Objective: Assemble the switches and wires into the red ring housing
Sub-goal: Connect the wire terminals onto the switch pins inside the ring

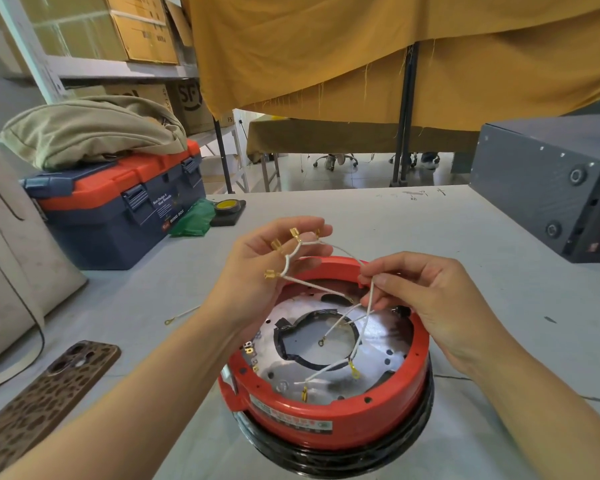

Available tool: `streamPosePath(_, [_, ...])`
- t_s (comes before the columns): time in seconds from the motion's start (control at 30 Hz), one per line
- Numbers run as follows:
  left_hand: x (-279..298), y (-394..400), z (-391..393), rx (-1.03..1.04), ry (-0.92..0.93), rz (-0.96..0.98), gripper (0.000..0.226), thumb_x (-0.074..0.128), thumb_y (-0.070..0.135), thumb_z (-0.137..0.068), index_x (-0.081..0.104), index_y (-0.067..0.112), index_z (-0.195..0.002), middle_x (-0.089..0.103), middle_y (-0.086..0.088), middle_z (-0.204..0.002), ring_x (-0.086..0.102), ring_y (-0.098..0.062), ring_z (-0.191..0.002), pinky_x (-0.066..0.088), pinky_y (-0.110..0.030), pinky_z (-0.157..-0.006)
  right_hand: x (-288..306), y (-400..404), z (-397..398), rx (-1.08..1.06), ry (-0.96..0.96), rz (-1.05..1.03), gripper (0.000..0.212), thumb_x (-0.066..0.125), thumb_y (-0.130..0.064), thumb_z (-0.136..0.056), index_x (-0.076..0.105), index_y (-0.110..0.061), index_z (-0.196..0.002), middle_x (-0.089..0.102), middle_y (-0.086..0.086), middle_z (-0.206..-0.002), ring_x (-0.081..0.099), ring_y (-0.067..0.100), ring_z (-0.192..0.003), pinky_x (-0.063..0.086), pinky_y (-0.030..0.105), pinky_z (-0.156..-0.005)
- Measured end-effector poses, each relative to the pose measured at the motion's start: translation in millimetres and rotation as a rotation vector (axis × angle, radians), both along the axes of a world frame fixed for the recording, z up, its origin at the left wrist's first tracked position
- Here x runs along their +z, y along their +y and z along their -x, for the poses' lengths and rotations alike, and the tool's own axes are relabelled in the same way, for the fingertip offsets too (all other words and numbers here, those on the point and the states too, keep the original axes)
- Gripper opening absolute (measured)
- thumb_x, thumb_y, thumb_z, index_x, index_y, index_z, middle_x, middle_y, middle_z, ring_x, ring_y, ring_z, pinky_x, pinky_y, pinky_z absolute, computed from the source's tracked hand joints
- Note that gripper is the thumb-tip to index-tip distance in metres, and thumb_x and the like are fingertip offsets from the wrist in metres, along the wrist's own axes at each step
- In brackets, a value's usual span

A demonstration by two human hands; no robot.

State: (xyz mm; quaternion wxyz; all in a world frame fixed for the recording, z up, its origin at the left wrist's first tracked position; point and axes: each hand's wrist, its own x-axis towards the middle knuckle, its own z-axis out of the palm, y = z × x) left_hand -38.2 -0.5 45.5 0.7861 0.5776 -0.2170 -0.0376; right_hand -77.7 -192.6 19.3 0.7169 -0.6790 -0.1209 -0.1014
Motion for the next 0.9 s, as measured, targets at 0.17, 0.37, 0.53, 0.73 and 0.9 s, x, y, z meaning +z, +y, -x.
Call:
streamPosePath(0.17, [-0.2, -3.5, -3.2, 0.079, -0.03, -0.021, 0.015, 0.069, 0.017, -0.069, 0.075, 0.021, -0.082, 0.073, -0.004, -0.086, 0.067, -0.016, -0.084, 0.054, -0.022, -0.074, -1.2, 0.3, 1.4, 0.013, 0.026, 0.185, 0.021, 0.059, 0.001, -0.087, 0.074, -0.015, -0.089, 0.073, 0.008, -0.076, 0.067, 0.013, -0.067, 0.052, 0.017, -0.068])
streamPosePath(0.37, [13.8, -4.4, -9.1, 0.123, 0.034, 0.063, 0.01, 0.069, 0.013, -0.066, 0.071, 0.013, -0.075, 0.067, -0.003, -0.069, 0.067, -0.016, -0.064, 0.057, -0.027, -0.069, 2.6, 0.5, 4.9, 0.05, 0.004, 0.208, 0.021, 0.06, -0.004, -0.087, 0.074, -0.018, -0.095, 0.067, -0.011, -0.116, 0.064, 0.006, -0.105, 0.049, 0.025, -0.091])
streamPosePath(0.53, [18.3, -0.6, -17.8, 0.251, 0.063, -0.158, 0.004, 0.068, 0.004, -0.078, 0.068, 0.008, -0.078, 0.066, 0.0, -0.063, 0.06, -0.01, -0.051, 0.052, -0.019, -0.053, 3.6, -3.4, 4.5, 0.006, 0.0, 0.128, 0.022, 0.055, -0.001, -0.09, 0.073, -0.012, -0.096, 0.074, 0.002, -0.091, 0.069, 0.012, -0.086, 0.053, 0.018, -0.077])
streamPosePath(0.73, [6.7, 8.3, -23.6, 0.32, 0.213, -0.203, 0.003, 0.067, 0.0, -0.081, 0.064, 0.002, -0.08, 0.066, -0.004, -0.056, 0.065, -0.011, -0.052, 0.053, -0.015, -0.051, 4.2, -6.6, 3.6, 0.03, -0.029, 0.09, 0.017, 0.054, -0.004, -0.09, 0.071, -0.005, -0.088, 0.071, 0.009, -0.076, 0.061, 0.013, -0.064, 0.048, 0.017, -0.06])
streamPosePath(0.9, [2.9, 19.5, -23.7, 0.346, 0.282, -0.145, 0.002, 0.063, -0.001, -0.083, 0.062, 0.0, -0.083, 0.068, -0.005, -0.057, 0.067, -0.012, -0.055, 0.053, -0.016, -0.053, 3.4, -7.7, 2.9, 0.028, -0.018, 0.126, 0.015, 0.063, 0.0, -0.084, 0.071, -0.01, -0.091, 0.072, 0.008, -0.087, 0.065, 0.011, -0.074, 0.05, 0.014, -0.066])
